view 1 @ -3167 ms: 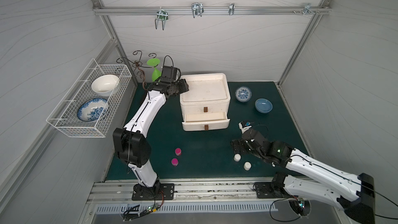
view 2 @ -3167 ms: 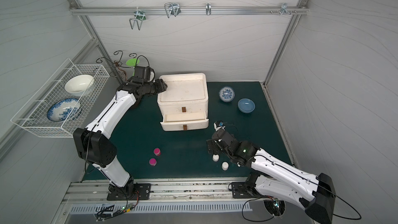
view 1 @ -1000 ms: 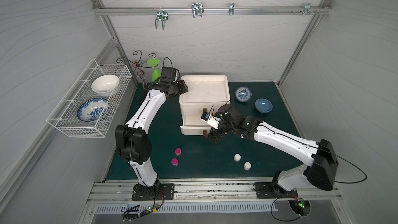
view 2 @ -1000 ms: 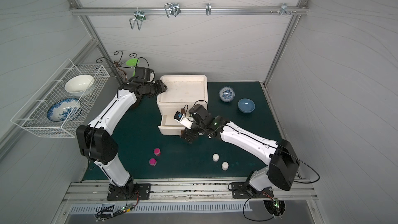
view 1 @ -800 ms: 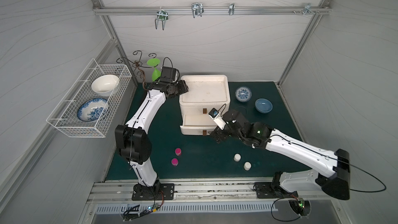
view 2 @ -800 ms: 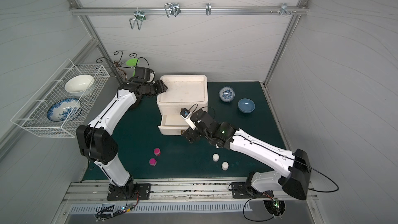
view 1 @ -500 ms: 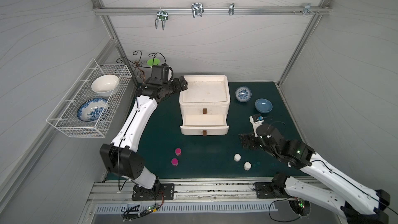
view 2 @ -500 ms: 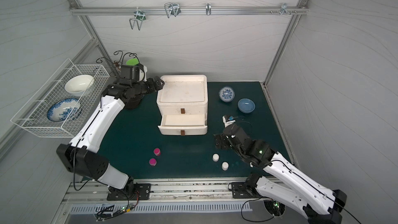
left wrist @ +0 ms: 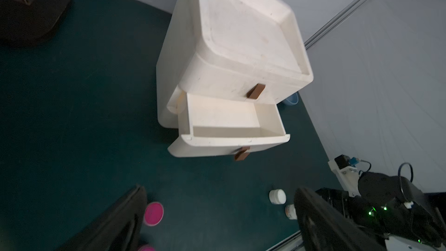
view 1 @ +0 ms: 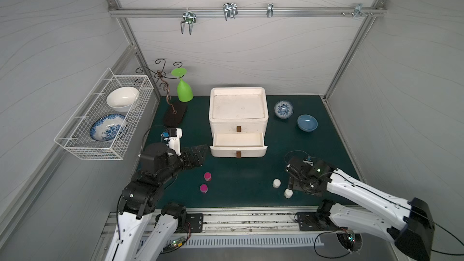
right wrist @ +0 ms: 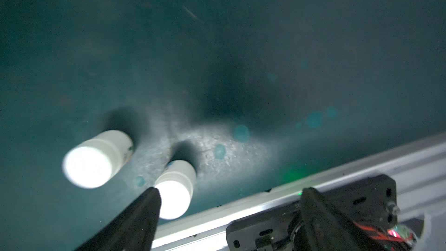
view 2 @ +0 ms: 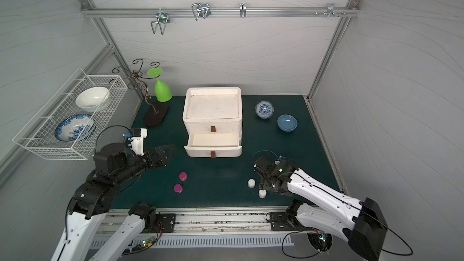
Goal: Put the paint cans in the drawer according to color
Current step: Pick up the paint can at the center of the board.
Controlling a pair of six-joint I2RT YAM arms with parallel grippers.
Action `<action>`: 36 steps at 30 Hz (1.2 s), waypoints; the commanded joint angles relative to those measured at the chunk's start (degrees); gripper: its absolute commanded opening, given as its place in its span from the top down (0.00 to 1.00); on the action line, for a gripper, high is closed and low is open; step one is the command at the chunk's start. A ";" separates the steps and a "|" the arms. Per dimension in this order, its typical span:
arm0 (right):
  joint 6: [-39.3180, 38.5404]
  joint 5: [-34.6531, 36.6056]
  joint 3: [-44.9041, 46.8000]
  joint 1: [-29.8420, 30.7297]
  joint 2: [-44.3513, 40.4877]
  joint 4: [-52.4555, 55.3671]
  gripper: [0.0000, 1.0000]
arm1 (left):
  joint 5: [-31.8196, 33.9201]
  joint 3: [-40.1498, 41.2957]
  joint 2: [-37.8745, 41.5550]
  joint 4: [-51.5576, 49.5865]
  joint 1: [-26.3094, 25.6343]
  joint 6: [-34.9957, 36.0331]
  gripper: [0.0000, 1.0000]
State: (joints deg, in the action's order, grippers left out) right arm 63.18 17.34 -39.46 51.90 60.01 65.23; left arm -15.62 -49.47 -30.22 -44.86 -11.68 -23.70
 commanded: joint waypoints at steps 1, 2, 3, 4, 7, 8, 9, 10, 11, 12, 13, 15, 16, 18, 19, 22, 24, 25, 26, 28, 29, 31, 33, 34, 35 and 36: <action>3.54 -3.60 -0.89 1.26 2.90 2.98 0.23 | 1.69 2.22 3.66 0.07 -0.01 1.77 0.01; 2.86 -4.74 -0.55 1.58 3.10 1.33 0.29 | 1.69 2.83 4.31 0.04 -0.02 1.73 0.01; 2.32 -5.96 -0.28 1.96 2.88 -0.39 0.31 | 1.36 2.84 4.46 -0.11 -0.01 1.87 0.01; 1.50 -7.22 0.15 2.40 2.42 -2.46 0.35 | 0.91 2.72 4.47 -0.22 -0.03 1.97 0.01; 2.58 -5.94 -0.36 4.94 0.84 -3.82 0.35 | 1.38 2.58 4.21 -0.23 -0.01 2.50 0.01; 3.62 -5.08 -0.79 5.75 0.52 -3.21 0.34 | 1.17 2.49 3.95 -0.46 0.06 2.61 0.01; 3.68 -5.02 -1.01 6.09 0.38 -3.18 0.33 | 0.76 2.58 3.81 -0.46 0.08 2.64 0.01; 4.31 -5.41 -0.96 6.41 0.21 -3.27 0.33 | 0.38 2.78 3.77 -0.26 0.08 2.66 0.01; 4.86 -6.27 -0.44 6.54 0.20 -4.10 0.33 | 0.18 2.80 3.81 -0.27 0.08 2.69 0.01; 5.22 -7.33 0.24 6.72 0.20 -5.29 0.33 | 0.20 2.80 3.84 -0.31 0.04 2.65 0.01; 5.54 -8.57 1.37 6.72 0.35 -6.97 0.34 | 0.24 2.79 4.03 -0.31 0.08 2.70 0.01; 5.60 -10.18 3.07 6.81 1.03 -10.09 0.36 | 0.41 2.95 4.37 -0.23 0.08 2.64 0.01; 5.33 -10.58 3.71 6.80 1.46 -11.38 0.37 | 0.53 3.00 4.55 -0.21 0.08 2.61 0.01; 4.95 -10.80 4.45 6.82 2.22 -12.88 0.39 | 0.67 3.06 4.74 -0.31 0.08 2.52 0.01; 4.72 -10.80 4.78 6.81 2.59 -13.42 0.40 | 0.74 3.06 4.73 -0.32 0.08 2.52 0.01; 4.35 -10.60 5.72 6.81 3.62 -15.18 0.44 | 0.85 3.07 4.73 -0.40 0.08 2.43 0.01; 3.93 -10.11 6.19 6.72 4.56 -16.26 0.46 | 1.02 3.07 4.88 -0.40 0.08 2.43 0.01; 3.60 -9.82 6.39 6.52 5.18 -16.92 0.47 | 1.03 3.08 4.90 -0.40 0.08 2.35 0.01; 3.32 -9.62 6.56 6.34 5.95 -17.51 0.48 | 1.11 3.15 4.99 -0.40 0.08 2.35 0.01; 2.30 -9.69 6.87 5.47 7.39 -18.89 0.49 | 1.20 3.15 5.08 -0.38 0.08 2.35 0.01; 1.83 -9.78 7.02 4.94 8.23 -19.55 0.49 | 1.28 3.18 5.21 -0.48 0.08 2.26 0.01; 1.11 -9.74 7.21 4.16 9.59 -20.59 0.50 | 1.29 3.23 5.26 -0.49 0.08 2.17 0.01; 0.68 -9.72 7.38 3.57 10.59 -21.41 0.54 | 1.38 3.33 5.34 -0.50 0.07 2.17 0.01; 0.68 -9.49 7.40 3.23 11.06 -21.55 0.57 | 1.40 3.33 5.43 -0.51 0.08 2.17 0.01; 0.56 -9.19 7.36 3.14 11.38 -21.55 0.61 | 1.42 3.33 5.50 -0.49 0.08 2.16 0.01; 0.54 -8.81 7.15 3.10 11.52 -21.29 0.65 | 1.47 3.32 5.52 -0.53 0.08 2.09 0.01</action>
State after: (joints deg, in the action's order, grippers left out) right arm 64.53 7.35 -32.64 55.46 70.61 44.80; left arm -14.92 -45.95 -25.43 -47.55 -11.68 -22.46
